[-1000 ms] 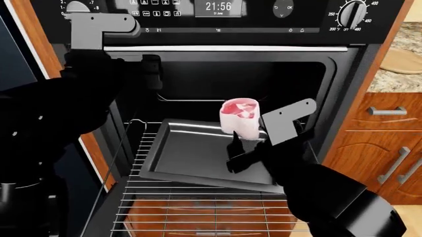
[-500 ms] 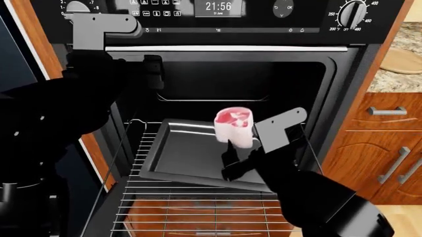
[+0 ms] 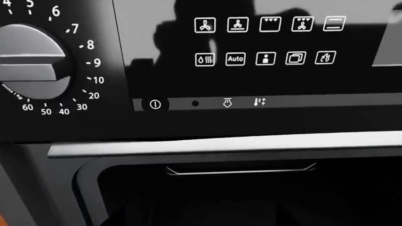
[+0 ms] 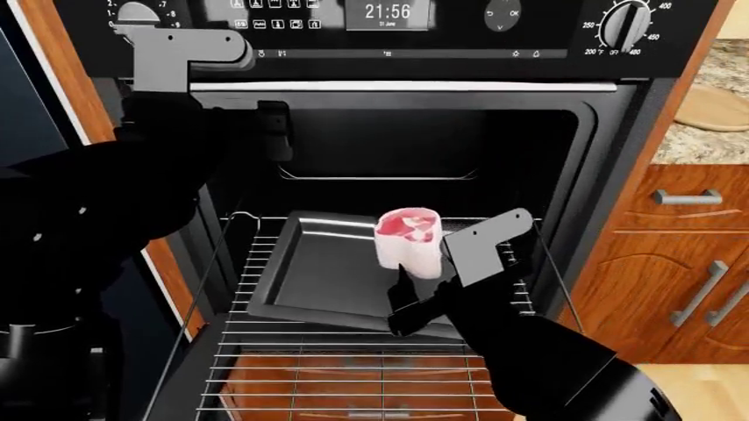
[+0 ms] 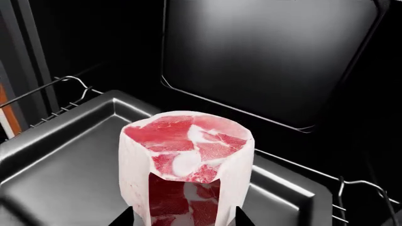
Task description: Place the steak on the rack of the oven.
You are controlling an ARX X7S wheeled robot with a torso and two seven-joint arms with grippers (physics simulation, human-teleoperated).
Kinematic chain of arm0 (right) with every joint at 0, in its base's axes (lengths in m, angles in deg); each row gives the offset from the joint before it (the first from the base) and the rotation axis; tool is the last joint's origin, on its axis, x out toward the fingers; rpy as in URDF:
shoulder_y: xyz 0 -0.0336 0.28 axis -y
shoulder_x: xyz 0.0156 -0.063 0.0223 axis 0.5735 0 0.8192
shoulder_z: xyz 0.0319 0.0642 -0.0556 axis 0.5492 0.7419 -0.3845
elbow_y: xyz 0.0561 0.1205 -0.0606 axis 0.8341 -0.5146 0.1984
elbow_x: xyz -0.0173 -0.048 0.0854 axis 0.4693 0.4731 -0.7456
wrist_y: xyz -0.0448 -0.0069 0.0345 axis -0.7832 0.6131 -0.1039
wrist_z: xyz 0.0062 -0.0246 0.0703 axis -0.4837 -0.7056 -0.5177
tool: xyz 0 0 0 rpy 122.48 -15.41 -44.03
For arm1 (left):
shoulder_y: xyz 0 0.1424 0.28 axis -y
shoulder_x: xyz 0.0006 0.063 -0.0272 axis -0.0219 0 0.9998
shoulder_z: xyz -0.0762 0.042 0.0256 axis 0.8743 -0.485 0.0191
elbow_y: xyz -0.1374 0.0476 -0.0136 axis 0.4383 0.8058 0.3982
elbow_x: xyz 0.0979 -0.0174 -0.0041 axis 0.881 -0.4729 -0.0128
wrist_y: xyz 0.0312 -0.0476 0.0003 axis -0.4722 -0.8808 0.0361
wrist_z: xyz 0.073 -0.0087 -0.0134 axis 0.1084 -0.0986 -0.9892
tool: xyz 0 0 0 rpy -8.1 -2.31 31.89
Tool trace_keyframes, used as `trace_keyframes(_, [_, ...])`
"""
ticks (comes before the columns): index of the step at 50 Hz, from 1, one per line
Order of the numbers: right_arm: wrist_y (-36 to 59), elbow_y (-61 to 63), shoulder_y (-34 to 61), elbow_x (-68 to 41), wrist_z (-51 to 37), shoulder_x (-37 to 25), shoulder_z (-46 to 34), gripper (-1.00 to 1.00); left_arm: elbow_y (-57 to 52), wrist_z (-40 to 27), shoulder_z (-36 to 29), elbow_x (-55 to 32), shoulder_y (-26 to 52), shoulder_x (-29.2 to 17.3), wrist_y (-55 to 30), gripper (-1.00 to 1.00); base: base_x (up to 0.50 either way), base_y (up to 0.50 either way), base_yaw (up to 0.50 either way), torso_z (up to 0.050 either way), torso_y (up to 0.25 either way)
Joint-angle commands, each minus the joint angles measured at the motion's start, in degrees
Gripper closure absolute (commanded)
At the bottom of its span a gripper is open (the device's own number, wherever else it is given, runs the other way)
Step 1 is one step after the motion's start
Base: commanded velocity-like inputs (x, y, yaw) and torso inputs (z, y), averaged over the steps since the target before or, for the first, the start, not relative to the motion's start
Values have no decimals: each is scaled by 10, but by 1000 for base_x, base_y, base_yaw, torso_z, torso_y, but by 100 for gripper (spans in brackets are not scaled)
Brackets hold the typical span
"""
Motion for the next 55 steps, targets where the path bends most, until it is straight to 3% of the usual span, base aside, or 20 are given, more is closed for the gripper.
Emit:
trace_keyframes(1, [-18,-14,-7,17,10,4,-6,100,2,0,-1,-1,-2,-2,4,-100,0,0,0,0,0])
trace_keyframes(21, [-29,-34,-15,13,14,7,-6,100,3,-1,-2,-4,-8,-6,11,-100,0,0,0,0,1])
trace_keyframes(22, [-27,-34,-15,11,14,7,-5,-100,3,0,-2,-4,-9,-6,11,-100,0,0,0,0,0])
trace_keyframes(55, [59,146,-29,-71,-56,-25,60,-100,2,-4,0,-14,-12,-5,17,-100,0,0,0,0,0])
